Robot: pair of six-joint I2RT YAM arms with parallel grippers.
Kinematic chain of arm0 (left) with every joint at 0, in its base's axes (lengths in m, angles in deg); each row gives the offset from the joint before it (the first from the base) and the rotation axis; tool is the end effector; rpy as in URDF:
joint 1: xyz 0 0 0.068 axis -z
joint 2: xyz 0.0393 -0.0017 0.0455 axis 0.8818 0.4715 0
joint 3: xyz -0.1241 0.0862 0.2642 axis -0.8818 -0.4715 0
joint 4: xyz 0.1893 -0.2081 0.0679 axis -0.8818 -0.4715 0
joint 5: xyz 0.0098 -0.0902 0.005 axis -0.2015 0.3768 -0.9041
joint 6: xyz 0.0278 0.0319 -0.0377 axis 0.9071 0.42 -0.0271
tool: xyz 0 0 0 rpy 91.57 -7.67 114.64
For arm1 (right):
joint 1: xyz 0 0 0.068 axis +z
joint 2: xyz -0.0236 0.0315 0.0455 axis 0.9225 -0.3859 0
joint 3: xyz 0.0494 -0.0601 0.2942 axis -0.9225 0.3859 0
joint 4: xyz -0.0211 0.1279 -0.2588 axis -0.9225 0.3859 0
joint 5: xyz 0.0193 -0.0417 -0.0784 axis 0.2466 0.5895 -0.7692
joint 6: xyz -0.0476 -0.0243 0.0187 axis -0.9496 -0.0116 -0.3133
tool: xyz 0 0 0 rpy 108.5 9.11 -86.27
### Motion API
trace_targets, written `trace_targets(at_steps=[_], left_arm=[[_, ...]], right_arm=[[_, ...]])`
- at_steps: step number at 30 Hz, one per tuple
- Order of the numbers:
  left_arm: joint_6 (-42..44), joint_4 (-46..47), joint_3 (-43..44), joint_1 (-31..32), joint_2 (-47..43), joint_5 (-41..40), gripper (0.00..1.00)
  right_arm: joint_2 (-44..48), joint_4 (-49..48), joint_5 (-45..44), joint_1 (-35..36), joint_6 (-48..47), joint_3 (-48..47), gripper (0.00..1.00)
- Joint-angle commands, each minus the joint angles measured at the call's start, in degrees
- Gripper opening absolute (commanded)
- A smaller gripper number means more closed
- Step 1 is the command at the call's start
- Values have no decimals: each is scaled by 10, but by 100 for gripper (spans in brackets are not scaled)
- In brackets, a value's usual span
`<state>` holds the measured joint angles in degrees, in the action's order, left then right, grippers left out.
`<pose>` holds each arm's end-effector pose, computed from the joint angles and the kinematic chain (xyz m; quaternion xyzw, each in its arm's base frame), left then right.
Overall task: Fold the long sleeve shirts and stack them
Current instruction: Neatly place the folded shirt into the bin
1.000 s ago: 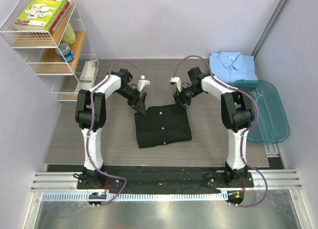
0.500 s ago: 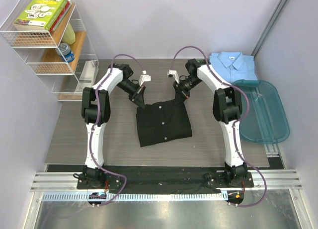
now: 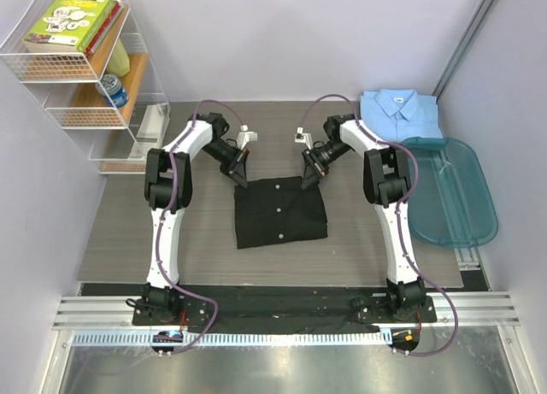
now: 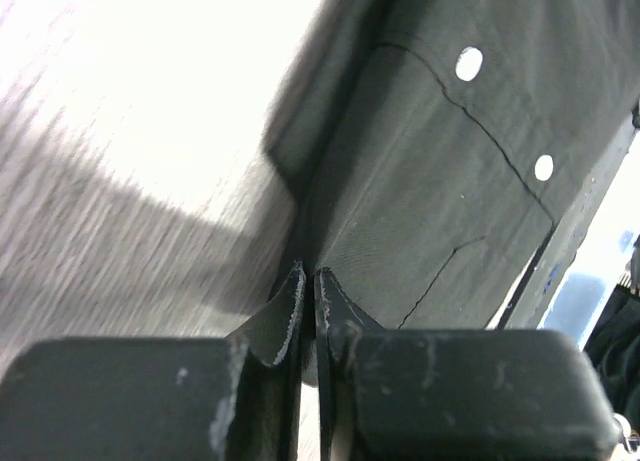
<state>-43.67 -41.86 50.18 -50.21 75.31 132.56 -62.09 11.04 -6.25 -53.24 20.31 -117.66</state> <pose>0.4968 -0.1317 0.1550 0.3103 0.8658 -0.3906 0.0401 0.5051 0.1598 0.1311 -0.4068 0.7901 0.4529 0.0724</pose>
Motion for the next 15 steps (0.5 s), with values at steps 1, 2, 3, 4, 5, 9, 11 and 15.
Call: trace_targets(at_steps=[1, 2, 3, 4, 5, 9, 11, 15], left_arm=[[-7, -3, 30, -13, -1, -21, 7], [4, -23, 42, -12, -3, -15, 8], [15, -28, 46, -12, -7, -12, 9], [24, -32, 48, -12, -16, -8, 13], [35, -45, 49, -12, -19, -1, 16], [52, -61, 49, -13, -34, 2, 37], [56, -52, 28, -15, -49, 6, 46], [27, 26, -26, -16, -76, -17, 57]], right_arm=[[68, 19, -13, -7, -12, 55, 15], [75, 31, -11, -8, -17, 60, 21], [86, 53, -10, -8, -21, 56, 25], [93, 58, -7, -8, -19, 53, 33], [101, 58, -7, -10, -15, 49, 39], [129, 22, -44, -10, 17, 51, 49], [127, 13, -62, -10, 18, 51, 46], [122, -12, -68, -9, 24, 69, 40]])
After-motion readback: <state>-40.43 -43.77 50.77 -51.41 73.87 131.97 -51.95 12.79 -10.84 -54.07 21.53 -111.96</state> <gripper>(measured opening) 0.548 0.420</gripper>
